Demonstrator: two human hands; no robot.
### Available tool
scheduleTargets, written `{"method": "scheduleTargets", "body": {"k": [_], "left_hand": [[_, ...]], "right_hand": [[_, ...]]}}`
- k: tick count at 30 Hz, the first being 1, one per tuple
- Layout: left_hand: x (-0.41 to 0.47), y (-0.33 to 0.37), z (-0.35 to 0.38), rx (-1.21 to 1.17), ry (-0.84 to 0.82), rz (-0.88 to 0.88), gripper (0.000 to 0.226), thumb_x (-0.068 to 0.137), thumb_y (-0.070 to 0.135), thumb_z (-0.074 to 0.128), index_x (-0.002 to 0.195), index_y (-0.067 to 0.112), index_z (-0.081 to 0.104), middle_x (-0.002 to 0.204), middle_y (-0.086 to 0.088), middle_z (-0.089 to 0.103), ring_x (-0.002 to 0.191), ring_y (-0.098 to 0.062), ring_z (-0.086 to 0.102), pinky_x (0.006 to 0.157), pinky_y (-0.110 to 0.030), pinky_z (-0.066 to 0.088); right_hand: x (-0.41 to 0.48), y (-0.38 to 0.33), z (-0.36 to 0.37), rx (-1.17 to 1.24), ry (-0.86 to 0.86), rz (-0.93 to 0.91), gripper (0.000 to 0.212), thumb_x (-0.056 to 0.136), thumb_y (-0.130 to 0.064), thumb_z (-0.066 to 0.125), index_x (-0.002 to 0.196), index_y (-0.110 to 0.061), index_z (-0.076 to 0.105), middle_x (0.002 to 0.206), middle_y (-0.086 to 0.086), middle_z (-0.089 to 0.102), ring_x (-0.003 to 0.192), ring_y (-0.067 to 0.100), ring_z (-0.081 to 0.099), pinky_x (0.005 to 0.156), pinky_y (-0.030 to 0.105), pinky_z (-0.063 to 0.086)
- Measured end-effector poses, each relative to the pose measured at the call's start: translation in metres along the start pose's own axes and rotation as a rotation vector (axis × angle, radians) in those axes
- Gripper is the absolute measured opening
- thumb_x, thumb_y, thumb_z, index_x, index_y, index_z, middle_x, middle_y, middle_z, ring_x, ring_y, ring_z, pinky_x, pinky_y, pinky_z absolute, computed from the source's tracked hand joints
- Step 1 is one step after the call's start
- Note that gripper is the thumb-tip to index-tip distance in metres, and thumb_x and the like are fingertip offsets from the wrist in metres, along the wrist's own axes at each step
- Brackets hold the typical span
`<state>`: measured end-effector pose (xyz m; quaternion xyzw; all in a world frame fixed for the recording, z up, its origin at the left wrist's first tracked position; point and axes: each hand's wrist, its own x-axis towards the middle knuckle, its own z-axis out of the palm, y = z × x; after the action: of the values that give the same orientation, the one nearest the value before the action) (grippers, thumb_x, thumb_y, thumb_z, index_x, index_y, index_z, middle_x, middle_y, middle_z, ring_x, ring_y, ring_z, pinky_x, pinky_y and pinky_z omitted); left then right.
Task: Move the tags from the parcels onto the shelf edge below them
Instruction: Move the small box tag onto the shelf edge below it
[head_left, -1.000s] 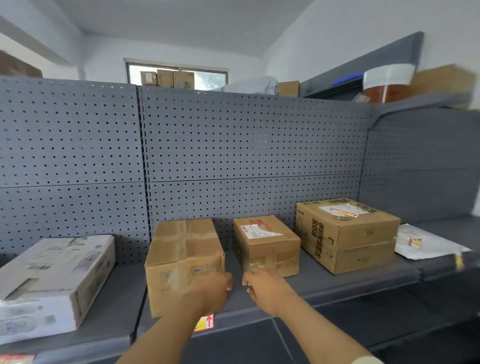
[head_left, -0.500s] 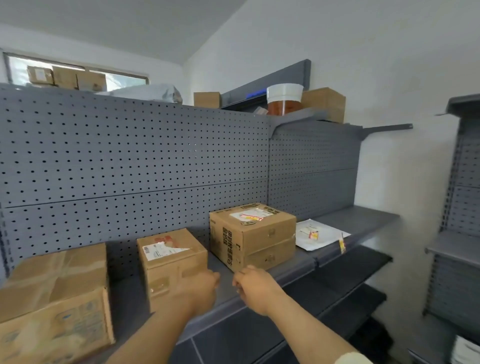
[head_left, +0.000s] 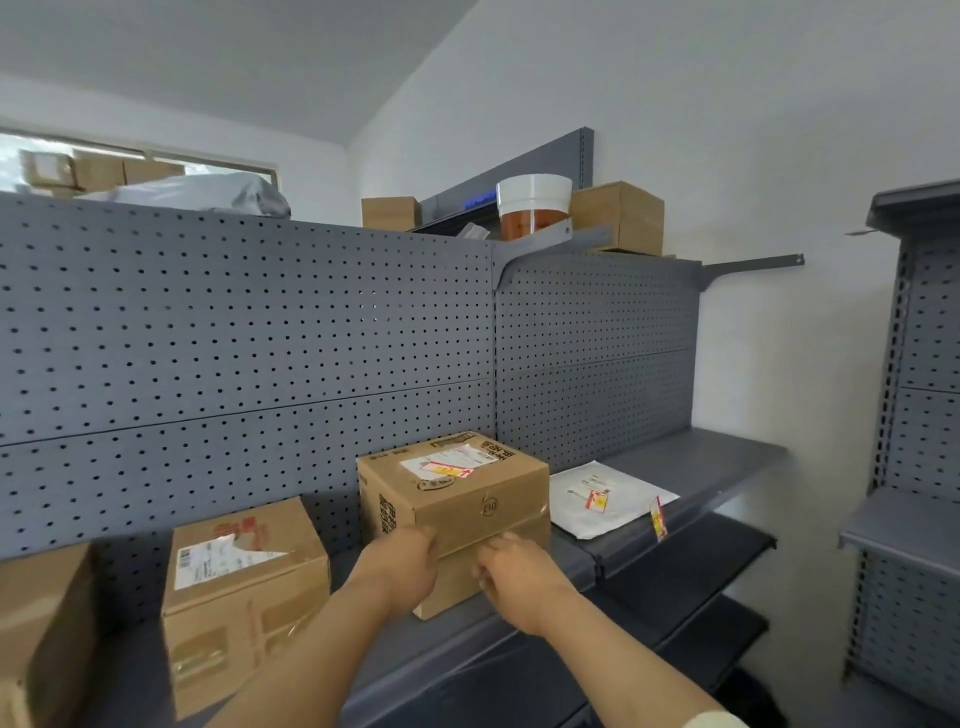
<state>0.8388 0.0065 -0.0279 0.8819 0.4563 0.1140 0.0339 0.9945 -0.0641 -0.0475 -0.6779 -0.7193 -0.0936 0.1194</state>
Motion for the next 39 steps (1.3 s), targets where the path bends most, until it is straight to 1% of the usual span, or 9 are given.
{"method": "scheduleTargets", "body": {"k": [4,8,12,16,21,27,32,36,39], "left_hand": [[0.036,-0.015,-0.008,-0.076,0.047,-0.035,0.017,0.096,0.020,0.037,0.093,0.021,0.054,0.099,-0.002,0.064,0.087,-0.021,0.061,0.069,-0.030,0.046],[0.071,-0.026,-0.021,-0.061,0.107,-0.037,0.021,0.098,0.021,0.035,0.096,0.023,0.056,0.096,0.001,0.065,0.084,-0.018,0.063,0.070,-0.030,0.050],[0.098,-0.032,-0.025,0.011,0.129,-0.017,0.020,0.098,0.020,0.036,0.096,0.023,0.055,0.098,0.000,0.063,0.081,-0.019,0.058,0.063,-0.028,0.042],[0.125,-0.040,-0.025,0.052,0.136,-0.040,0.022,0.099,0.022,0.039,0.104,0.020,0.060,0.107,0.000,0.065,0.092,-0.019,0.061,0.076,-0.032,0.051],[0.159,-0.048,-0.028,0.095,0.134,-0.114,0.027,0.096,0.017,0.040,0.115,0.021,0.058,0.118,-0.002,0.063,0.098,-0.021,0.060,0.082,-0.030,0.049],[0.181,-0.050,-0.026,0.137,0.109,-0.177,0.030,0.095,0.012,0.040,0.119,0.019,0.057,0.122,-0.004,0.061,0.104,-0.024,0.061,0.087,-0.033,0.050],[0.185,-0.052,-0.022,0.194,0.110,-0.192,0.027,0.096,0.012,0.040,0.117,0.018,0.056,0.122,-0.003,0.059,0.104,-0.024,0.059,0.085,-0.032,0.047],[0.184,-0.060,-0.020,0.208,0.105,-0.226,0.025,0.097,0.014,0.039,0.115,0.017,0.055,0.121,-0.004,0.059,0.103,-0.023,0.059,0.082,-0.031,0.045],[0.180,-0.060,-0.019,0.208,0.121,-0.243,0.026,0.097,0.014,0.038,0.115,0.017,0.056,0.121,-0.004,0.060,0.098,-0.022,0.058,0.082,-0.031,0.046]], "right_hand": [[0.034,0.018,-0.001,0.028,0.056,0.013,0.023,0.094,-0.013,0.046,0.110,-0.011,0.061,0.116,0.009,0.061,0.111,0.025,0.047,0.093,0.037,0.042],[0.076,0.031,0.000,0.016,0.146,0.090,0.026,0.096,-0.017,0.042,0.114,-0.013,0.060,0.121,0.006,0.058,0.114,0.023,0.046,0.095,0.036,0.041],[0.116,0.042,0.001,0.036,0.186,0.174,0.030,0.099,-0.019,0.040,0.124,-0.013,0.055,0.129,0.007,0.053,0.118,0.024,0.043,0.101,0.038,0.040],[0.153,0.048,0.005,0.066,0.119,0.157,0.034,0.099,-0.026,0.043,0.129,-0.013,0.052,0.134,0.007,0.049,0.126,0.025,0.039,0.106,0.039,0.038],[0.195,0.059,0.011,0.010,0.032,0.109,0.041,0.100,-0.033,0.041,0.133,-0.009,0.050,0.137,0.010,0.048,0.127,0.027,0.039,0.108,0.041,0.033],[0.225,0.068,0.020,0.041,-0.102,0.116,0.051,0.099,-0.044,0.041,0.130,-0.005,0.051,0.136,0.015,0.047,0.124,0.032,0.042,0.105,0.044,0.036],[0.242,0.073,0.023,0.151,-0.146,0.195,0.043,0.095,-0.038,0.052,0.119,-0.004,0.058,0.125,0.014,0.056,0.111,0.029,0.053,0.094,0.039,0.045],[0.253,0.073,0.023,0.219,-0.241,0.248,0.035,0.092,-0.030,0.053,0.117,-0.006,0.061,0.122,0.013,0.059,0.111,0.029,0.057,0.081,0.034,0.045],[0.260,0.074,0.026,0.270,-0.271,0.302,0.025,0.089,-0.022,0.054,0.106,-0.008,0.065,0.107,0.010,0.066,0.097,0.025,0.065,0.076,0.030,0.053]]}}
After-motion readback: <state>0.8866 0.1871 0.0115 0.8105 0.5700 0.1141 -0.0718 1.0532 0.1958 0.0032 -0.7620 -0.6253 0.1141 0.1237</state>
